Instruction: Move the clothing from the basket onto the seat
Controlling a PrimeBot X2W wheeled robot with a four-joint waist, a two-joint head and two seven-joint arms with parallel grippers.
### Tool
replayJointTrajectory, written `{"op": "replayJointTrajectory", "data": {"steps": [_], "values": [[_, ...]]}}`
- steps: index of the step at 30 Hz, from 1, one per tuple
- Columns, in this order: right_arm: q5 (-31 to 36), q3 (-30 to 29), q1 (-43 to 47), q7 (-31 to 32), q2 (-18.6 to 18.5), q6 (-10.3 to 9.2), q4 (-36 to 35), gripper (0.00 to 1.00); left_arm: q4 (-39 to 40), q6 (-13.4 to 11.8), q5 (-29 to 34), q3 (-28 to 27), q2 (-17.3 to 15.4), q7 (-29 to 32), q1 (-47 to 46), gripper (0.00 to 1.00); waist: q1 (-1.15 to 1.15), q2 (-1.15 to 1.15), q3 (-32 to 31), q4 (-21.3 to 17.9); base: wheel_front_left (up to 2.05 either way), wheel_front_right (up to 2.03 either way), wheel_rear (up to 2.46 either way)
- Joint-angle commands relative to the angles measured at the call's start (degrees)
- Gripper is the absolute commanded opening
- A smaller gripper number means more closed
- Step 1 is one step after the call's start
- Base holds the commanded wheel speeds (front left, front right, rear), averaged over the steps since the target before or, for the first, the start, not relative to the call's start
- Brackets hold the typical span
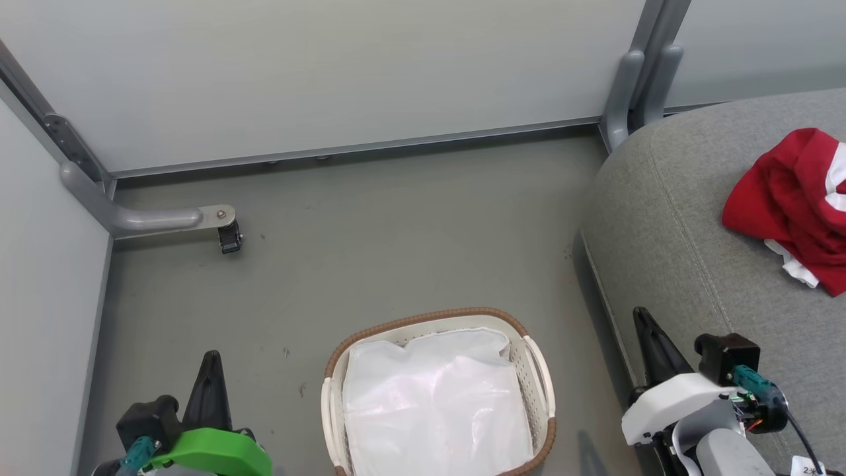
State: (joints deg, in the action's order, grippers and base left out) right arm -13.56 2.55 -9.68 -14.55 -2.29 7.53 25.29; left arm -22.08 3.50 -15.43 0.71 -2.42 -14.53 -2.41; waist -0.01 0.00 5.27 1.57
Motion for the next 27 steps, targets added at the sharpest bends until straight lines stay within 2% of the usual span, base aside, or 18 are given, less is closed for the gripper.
{"op": "replayJointTrajectory", "data": {"steps": [1, 27], "values": [[-2.81, -0.53, -0.71, 0.64, -0.17, 0.00, -1.01, 0.00, 0.79, 0.20, -2.85, -0.55, -0.15, 0.73, -0.54, 0.00, 0.01, 0.00, -0.06, -0.02, 0.00, 0.00, 0.00], [-27.32, -3.22, 0.77, 7.14, -0.35, -0.02, -4.61, 0.00, 3.45, 1.46, -26.81, -2.53, -0.29, 7.09, -1.61, 0.00, 0.01, 0.00, -1.12, -0.35, 0.00, 0.00, 0.00]]}}
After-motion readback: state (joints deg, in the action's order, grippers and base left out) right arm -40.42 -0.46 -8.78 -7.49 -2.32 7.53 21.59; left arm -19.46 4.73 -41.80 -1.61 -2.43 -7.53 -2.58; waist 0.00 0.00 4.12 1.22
